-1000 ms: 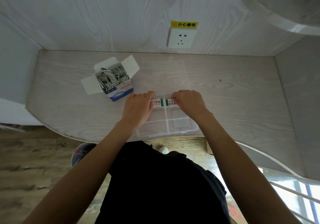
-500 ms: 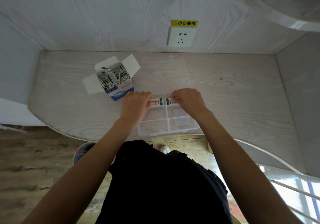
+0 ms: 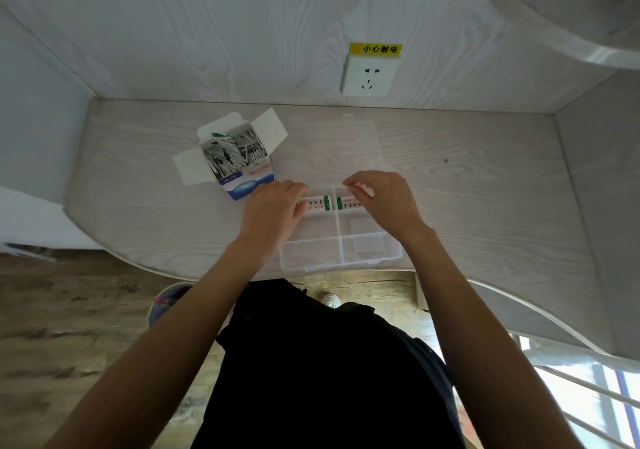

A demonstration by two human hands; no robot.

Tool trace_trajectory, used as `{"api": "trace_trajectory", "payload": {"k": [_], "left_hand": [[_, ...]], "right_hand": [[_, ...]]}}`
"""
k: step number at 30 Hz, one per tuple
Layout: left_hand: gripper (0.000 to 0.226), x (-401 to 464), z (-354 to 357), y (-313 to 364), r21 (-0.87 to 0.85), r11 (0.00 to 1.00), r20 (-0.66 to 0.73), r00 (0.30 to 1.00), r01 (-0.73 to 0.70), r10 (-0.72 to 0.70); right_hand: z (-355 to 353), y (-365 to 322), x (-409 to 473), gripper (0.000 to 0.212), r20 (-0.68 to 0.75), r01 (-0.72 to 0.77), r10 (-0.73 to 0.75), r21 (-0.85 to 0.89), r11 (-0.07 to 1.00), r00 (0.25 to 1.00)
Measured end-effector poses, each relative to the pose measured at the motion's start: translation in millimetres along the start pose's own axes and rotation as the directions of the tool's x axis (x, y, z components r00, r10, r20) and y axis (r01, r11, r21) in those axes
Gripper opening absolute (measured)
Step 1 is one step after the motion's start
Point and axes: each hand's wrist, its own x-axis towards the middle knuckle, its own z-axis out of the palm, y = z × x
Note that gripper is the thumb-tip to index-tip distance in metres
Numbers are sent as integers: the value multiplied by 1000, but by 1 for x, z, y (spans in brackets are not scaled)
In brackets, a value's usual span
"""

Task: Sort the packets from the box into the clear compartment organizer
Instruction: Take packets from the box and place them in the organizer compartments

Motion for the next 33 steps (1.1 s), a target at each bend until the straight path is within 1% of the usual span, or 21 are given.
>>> {"api": "trace_trajectory", "payload": {"k": [2,4,5,6,7,8,10,12,13,14,15,16,18,21,24,26,27,30,33], "left_hand": [[14,-5,-13,3,-33,999,-79,996,-29,26],[17,-13,-34,2,-49,999,-235,972,-21,9],[15,-16,-44,-2,-49,999,-327,945,1,-17],[14,-19,-52,-7,-39,998,-405,912,47,-59],[17,-21,-59,-15,-27,993,-451,885,114,-114],[22,-23,-65,-25,-19,982,-465,868,188,-175],[38,-22,-68,-45,-38,949,-395,868,312,-301],[66,-21,-66,-63,-88,911,-226,882,404,-413],[80,-18,-63,-68,-109,897,-134,888,428,-440],[88,-16,-60,-72,-128,888,-68,889,442,-452],[91,-14,-58,-74,-147,881,-30,888,450,-459],[91,-12,-56,-76,-167,874,-20,885,455,-465],[85,-9,-55,-79,-179,877,-60,885,445,-461],[75,-7,-57,-81,-179,880,-149,873,439,-465],[69,-7,-56,-82,-210,867,-163,858,452,-487],[67,-8,-54,-83,-215,870,-175,860,443,-480],[66,-9,-53,-84,-219,872,-183,860,437,-477],[65,-9,-49,-87,-209,874,-195,857,439,-477],[66,-9,-49,-88,-184,878,-190,860,442,-473]], "right_hand": [[-10,-9,-5,15,-122,-3,19,123,992,992],[-18,-23,-7,15,-213,18,31,223,975,976],[-20,-30,-6,15,-237,23,39,252,968,971],[-21,-38,-3,15,-245,27,38,259,966,969],[-20,-46,1,15,-247,41,21,243,969,969],[-18,-55,8,16,-242,68,-16,211,975,970],[-9,-72,24,18,-226,130,-96,138,982,969],[2,-90,44,23,-162,182,-169,70,981,972],[8,-96,53,27,-110,195,-191,32,980,976],[13,-104,62,31,-50,204,-205,-11,979,978],[19,-110,71,33,14,212,-211,-74,975,977],[24,-117,79,35,70,224,-215,-156,962,974],[32,-131,89,38,140,243,-211,-290,926,968],[44,-145,96,41,182,222,-163,-379,898,970],[51,-152,102,33,207,206,-125,-434,877,970],[55,-155,105,23,204,213,-136,-429,878,970],[57,-156,105,21,200,209,-139,-395,894,970],[59,-151,100,17,163,125,-97,-169,978,982],[53,-143,97,10,114,72,-82,88,994,990]]}}
